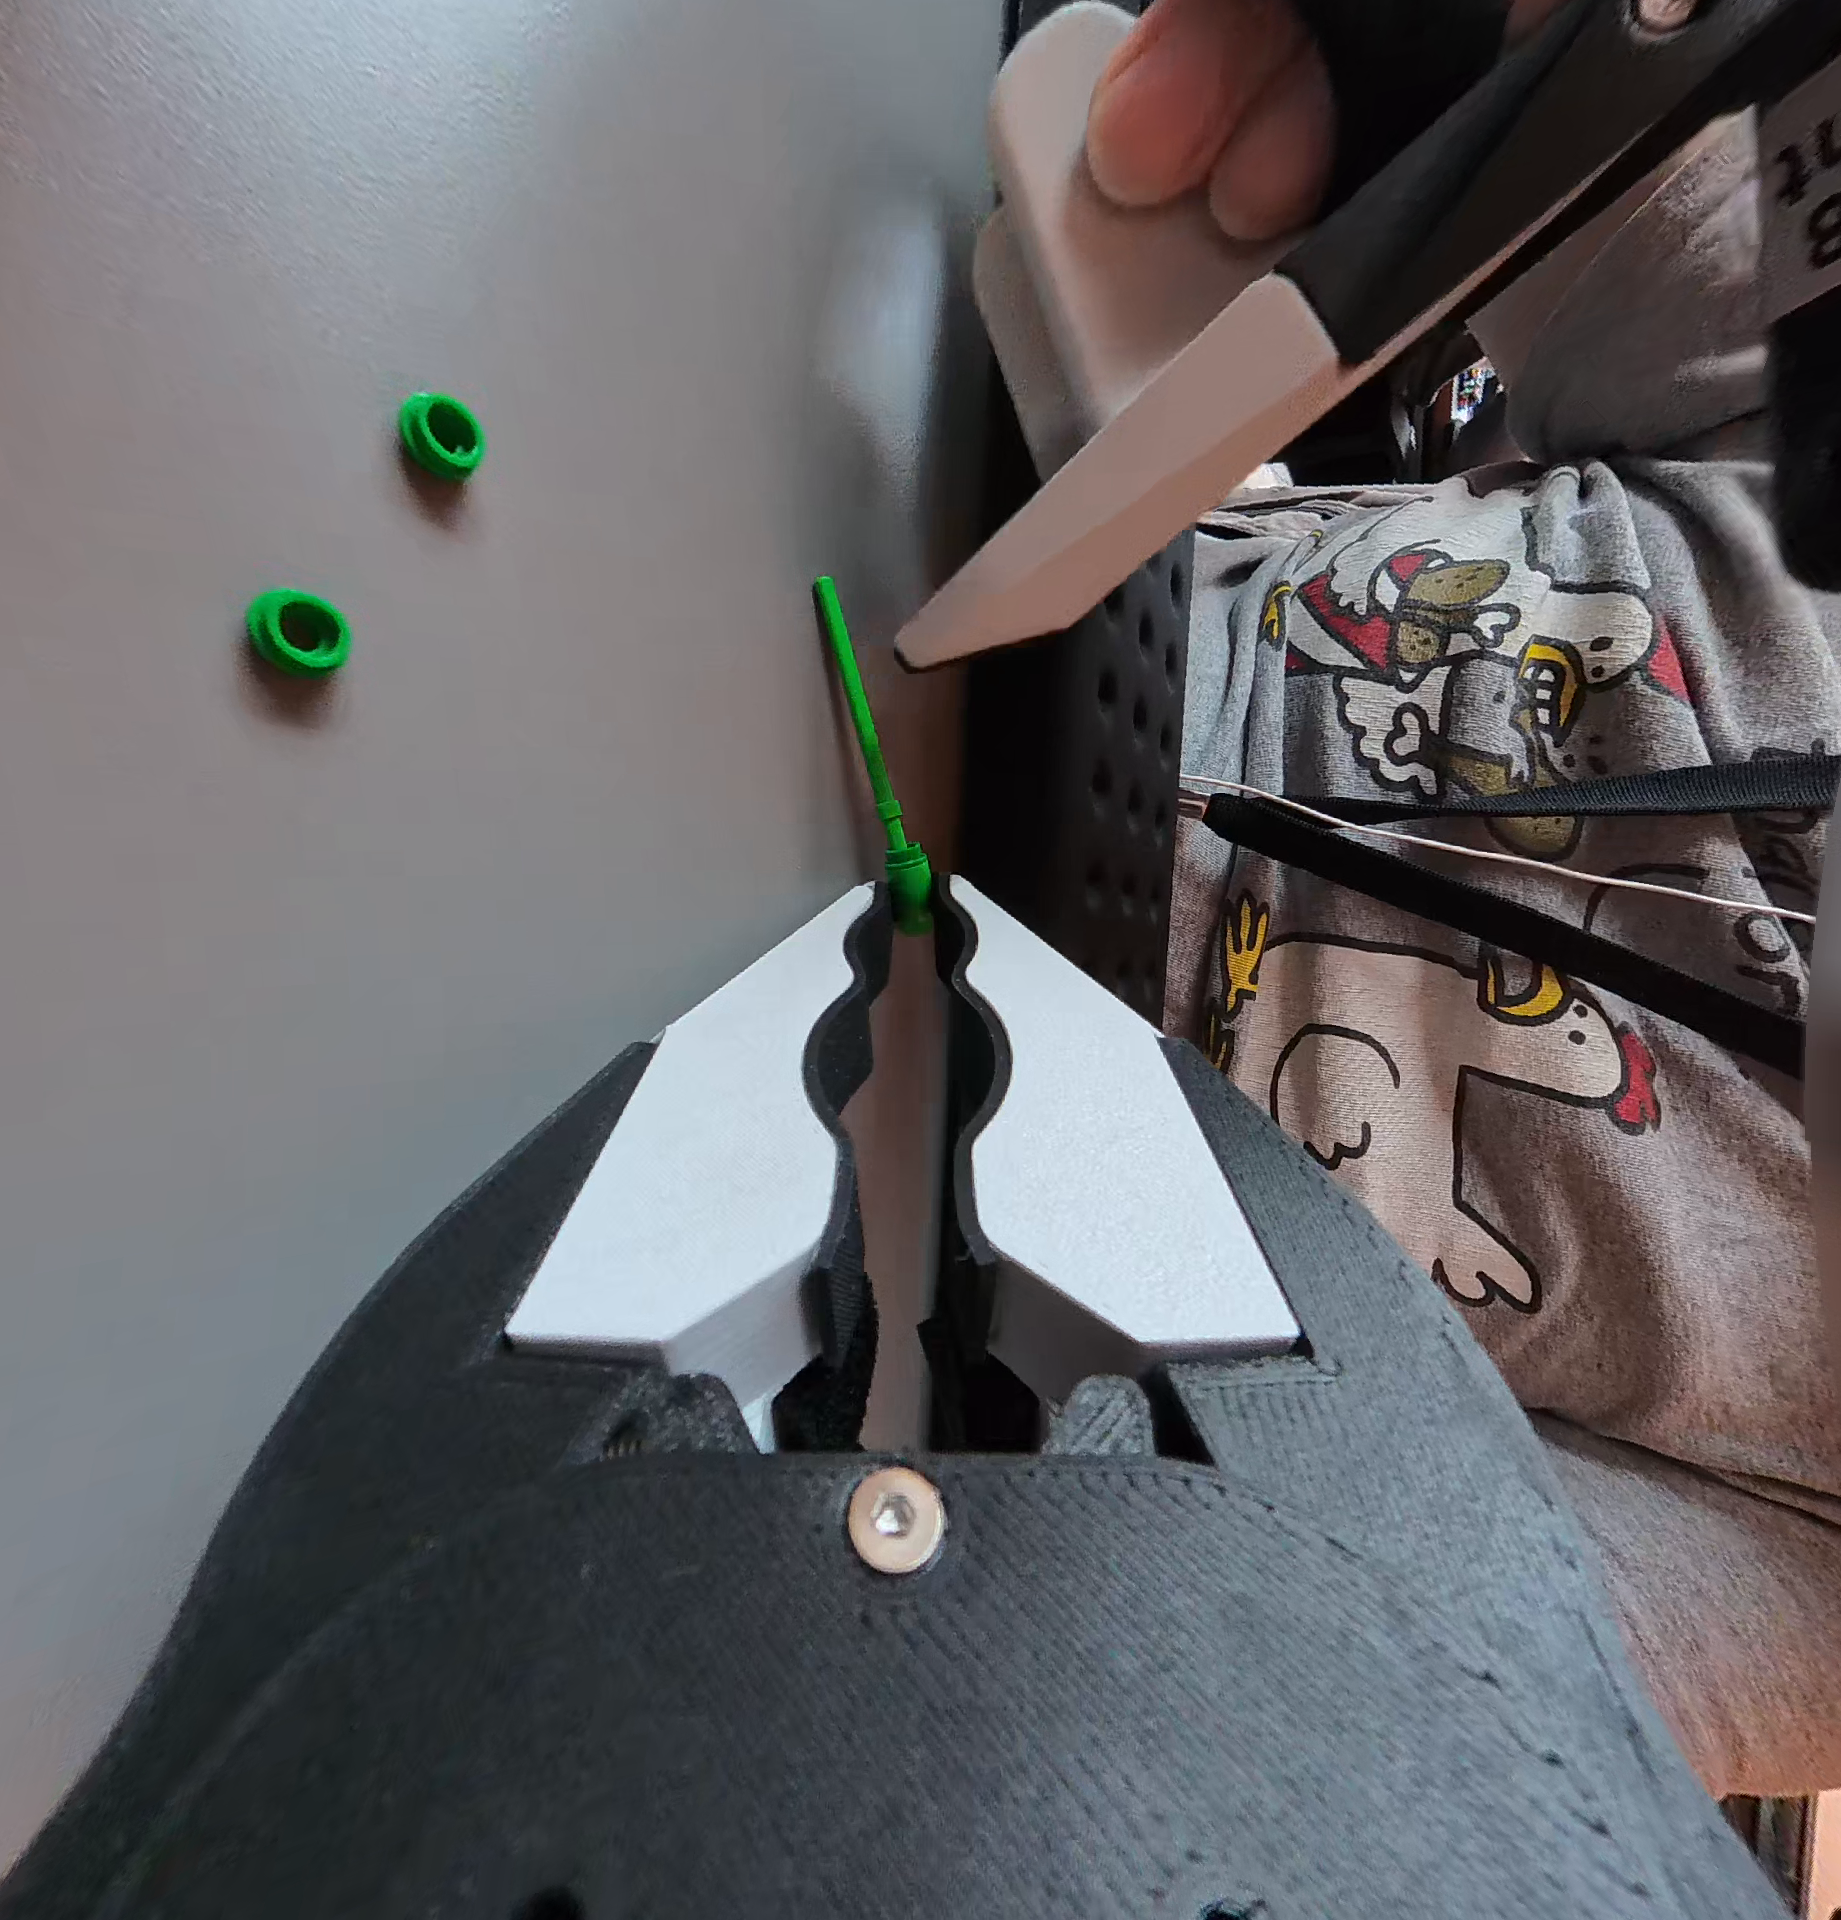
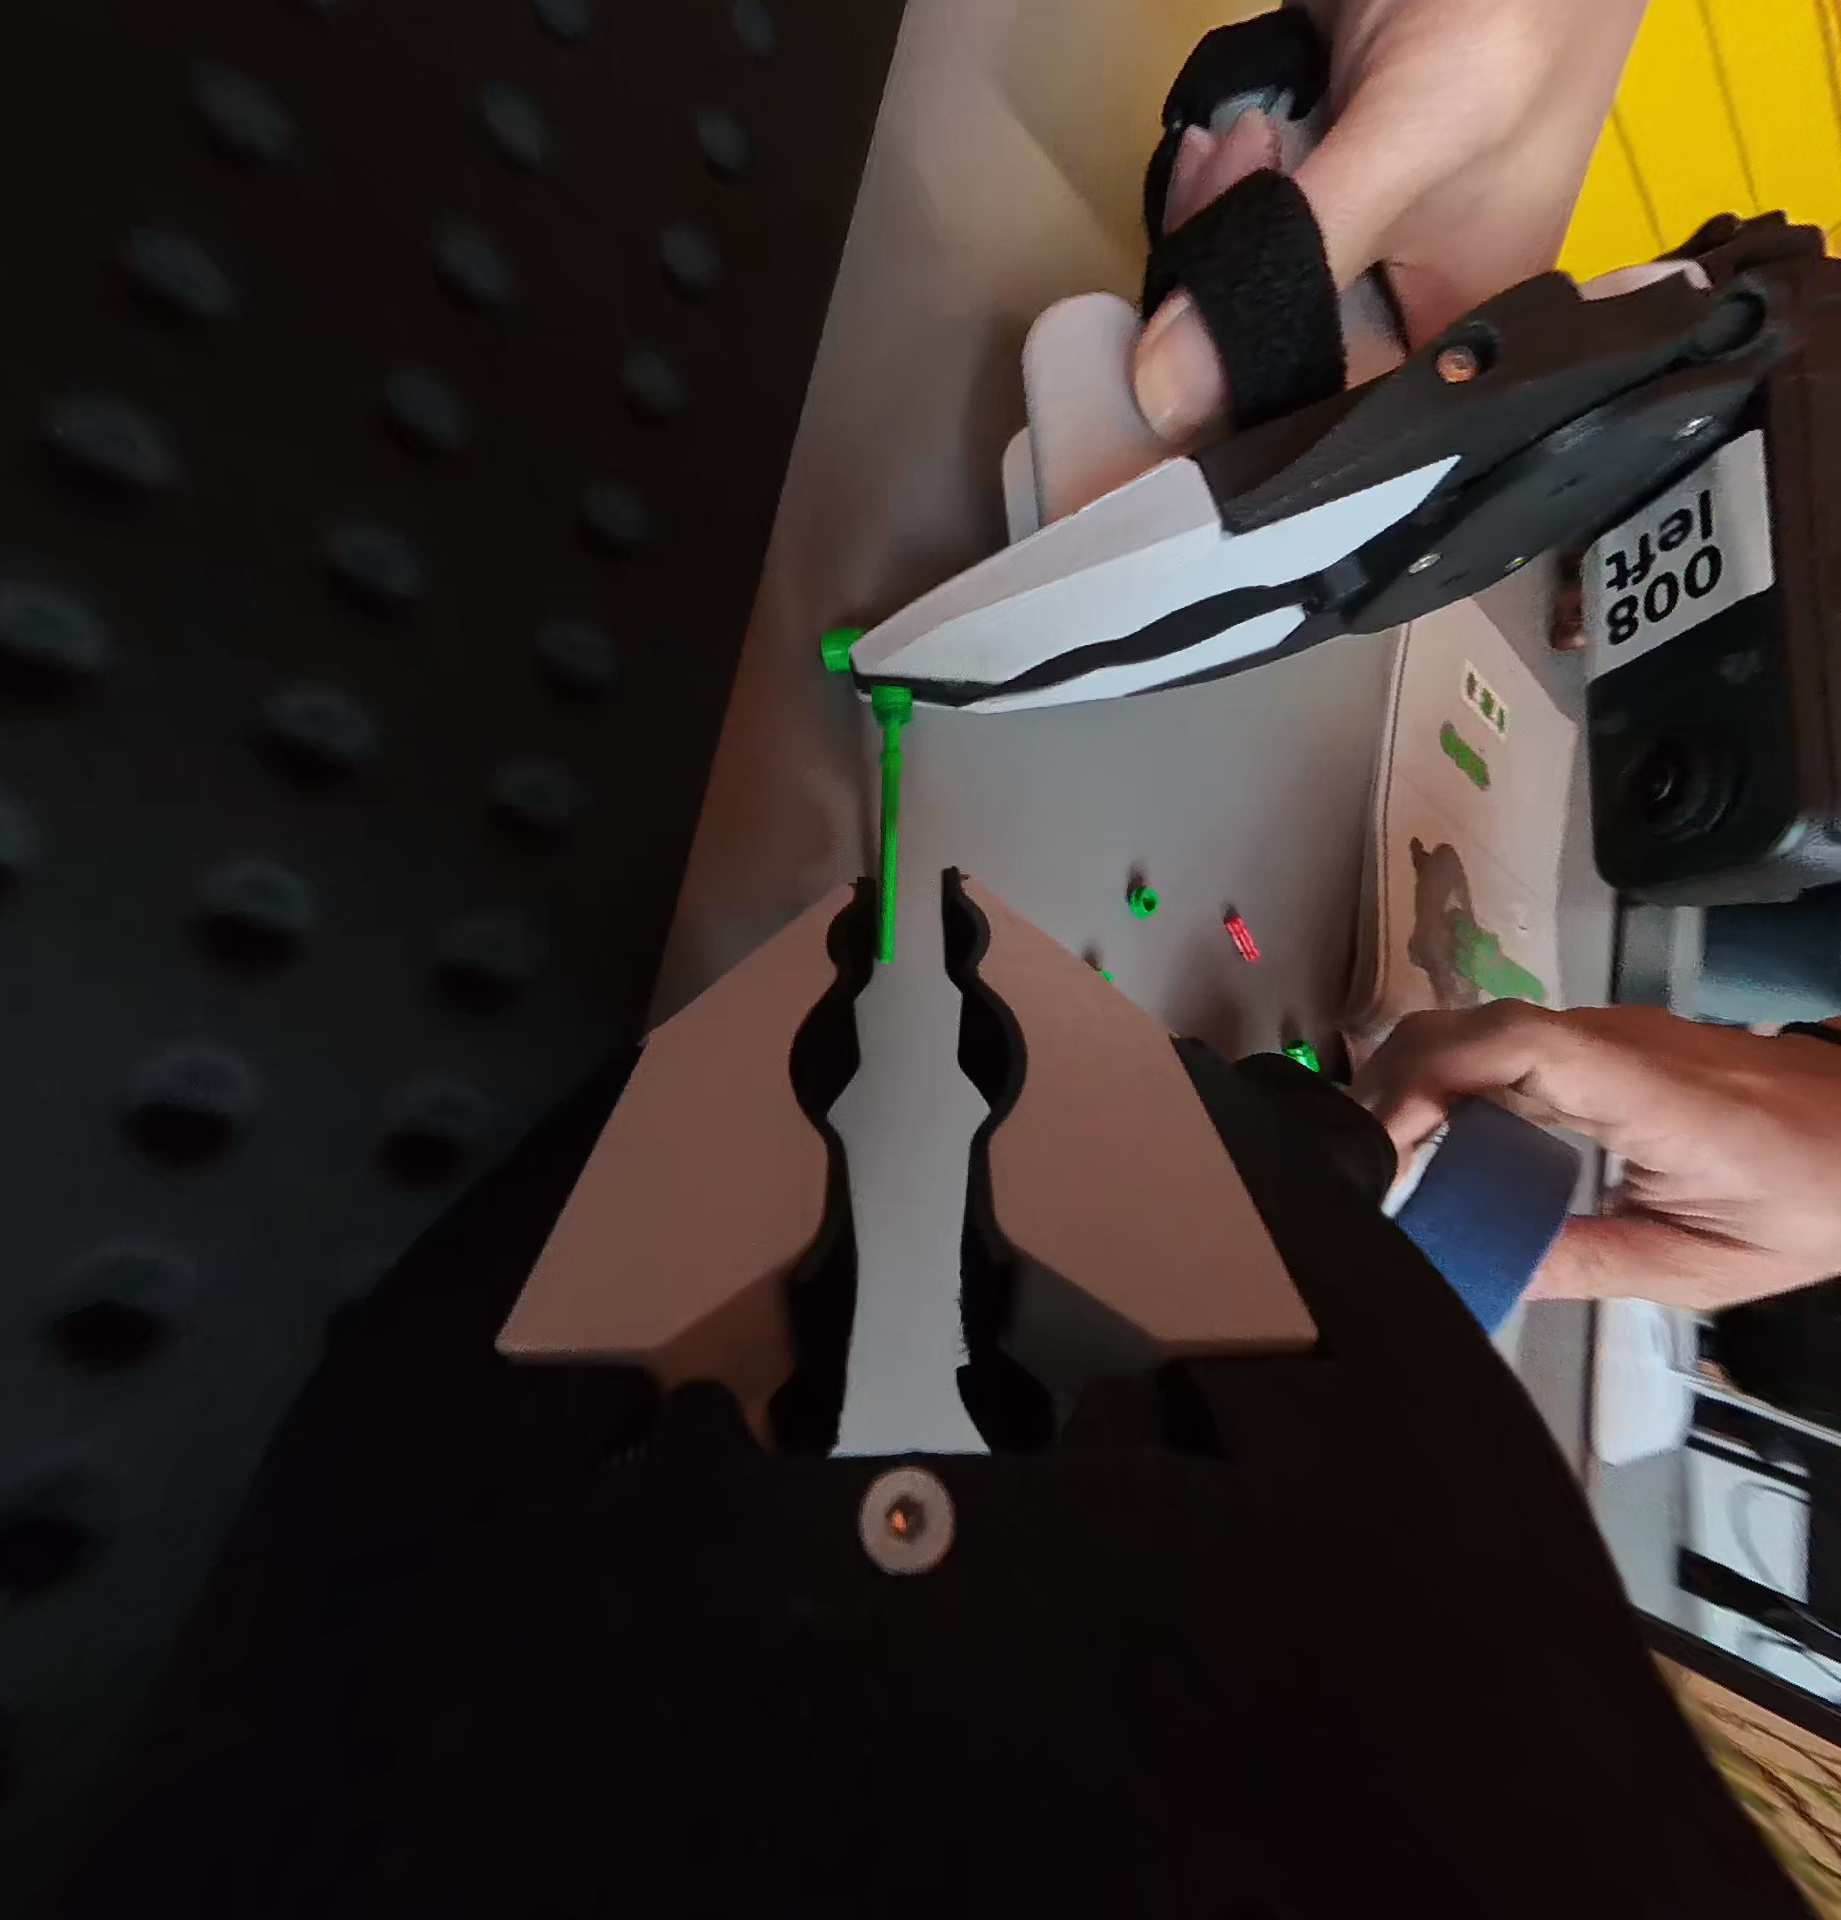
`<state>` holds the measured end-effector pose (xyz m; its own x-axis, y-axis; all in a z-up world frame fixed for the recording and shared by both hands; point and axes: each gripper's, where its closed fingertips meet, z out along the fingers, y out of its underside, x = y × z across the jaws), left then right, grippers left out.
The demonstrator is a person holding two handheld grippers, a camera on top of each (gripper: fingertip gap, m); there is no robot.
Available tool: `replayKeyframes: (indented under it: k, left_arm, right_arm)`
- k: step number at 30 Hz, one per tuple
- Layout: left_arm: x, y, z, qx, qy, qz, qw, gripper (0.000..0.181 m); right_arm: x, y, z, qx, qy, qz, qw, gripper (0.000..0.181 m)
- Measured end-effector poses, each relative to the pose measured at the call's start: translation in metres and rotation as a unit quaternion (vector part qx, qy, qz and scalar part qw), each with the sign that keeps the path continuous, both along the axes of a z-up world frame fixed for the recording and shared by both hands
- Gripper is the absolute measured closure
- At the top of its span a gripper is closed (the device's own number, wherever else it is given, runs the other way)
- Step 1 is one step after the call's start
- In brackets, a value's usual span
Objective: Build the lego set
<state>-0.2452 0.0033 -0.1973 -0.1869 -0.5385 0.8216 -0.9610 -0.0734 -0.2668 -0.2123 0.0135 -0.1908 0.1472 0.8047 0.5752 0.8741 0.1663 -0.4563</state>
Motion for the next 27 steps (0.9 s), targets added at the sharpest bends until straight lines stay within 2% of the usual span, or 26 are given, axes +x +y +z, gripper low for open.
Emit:
replayKeyframes:
  k: [2, 7, 10, 12, 14, 16, 19, 27]
  left_arm:
    - [0.0, 0.0, 0.0, 0.0, 0.0, -0.001, 1.0, 0.176]
    - [0.001, -0.001, 0.0, 0.002, -0.002, -0.001, 1.0, 0.176]
    - [0.001, -0.001, 0.0, 0.004, -0.003, -0.003, 1.0, 0.176]
    - [0.001, -0.001, 0.001, 0.001, -0.005, -0.001, 1.0, 0.176]
    - [0.001, -0.001, 0.007, -0.009, -0.013, 0.002, 1.0, 0.176]
    - [0.002, 0.0, 0.012, -0.011, -0.025, 0.004, 1.0, 0.176]
    - [0.003, 0.001, 0.016, -0.004, -0.034, 0.006, 0.999, 0.176]
    - [0.01, 0.011, 0.021, -0.026, -0.032, 0.047, 0.998, 0.176]
  right_arm:
    - [-0.005, -0.003, 0.0, -0.038, 0.028, 0.002, 0.999, 0.163]
    - [-0.012, 0.002, -0.008, -0.081, 0.044, 0.001, 0.996, 0.165]
    - [-0.014, 0.004, -0.011, -0.111, 0.055, -0.006, 0.992, 0.179]
    - [-0.015, 0.005, -0.009, -0.111, 0.056, -0.01, 0.992, 0.18]
    - [-0.016, 0.005, -0.004, -0.073, 0.042, -0.002, 0.996, 0.18]
    - [-0.016, 0.007, 0.003, 0.002, -0.002, 0.013, 1.0, 0.18]
    - [-0.015, 0.01, 0.009, 0.092, -0.057, 0.022, 0.994, 0.18]
    - [-0.01, 0.023, 0.013, 0.149, -0.074, 0.028, 0.986, 0.181]
